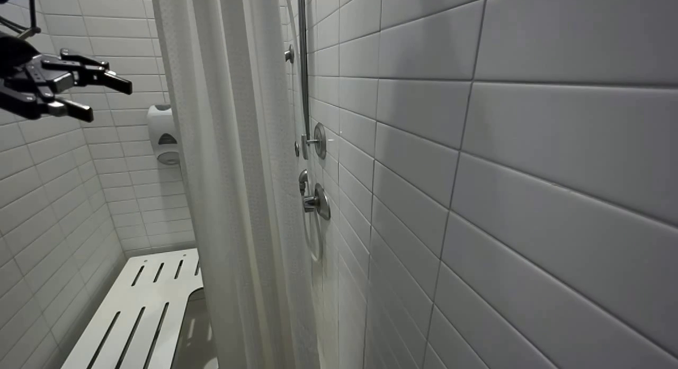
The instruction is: Close the curtain railing
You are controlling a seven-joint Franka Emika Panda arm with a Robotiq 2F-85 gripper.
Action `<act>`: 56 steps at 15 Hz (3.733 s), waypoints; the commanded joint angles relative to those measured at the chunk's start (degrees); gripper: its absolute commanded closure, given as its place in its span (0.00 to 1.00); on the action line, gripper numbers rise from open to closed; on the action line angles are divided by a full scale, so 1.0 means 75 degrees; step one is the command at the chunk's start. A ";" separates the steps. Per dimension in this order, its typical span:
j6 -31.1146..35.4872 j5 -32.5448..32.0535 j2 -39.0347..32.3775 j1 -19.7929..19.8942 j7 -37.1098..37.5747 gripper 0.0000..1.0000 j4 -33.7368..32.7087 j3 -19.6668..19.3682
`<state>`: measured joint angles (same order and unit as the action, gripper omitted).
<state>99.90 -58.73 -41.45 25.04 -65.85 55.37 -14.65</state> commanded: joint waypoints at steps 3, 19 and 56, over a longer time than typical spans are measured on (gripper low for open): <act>0.0330 -0.0007 -0.0828 0.0332 -0.1305 0.00 -0.1322 -0.0008; 0.0553 0.0155 -0.2267 0.0941 -0.2552 0.00 -0.3330 -0.0323; 0.1306 -0.0355 -0.2660 0.0805 -0.2869 0.00 -0.3669 -0.1065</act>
<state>108.85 -60.30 -59.76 31.37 -86.02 30.35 -20.88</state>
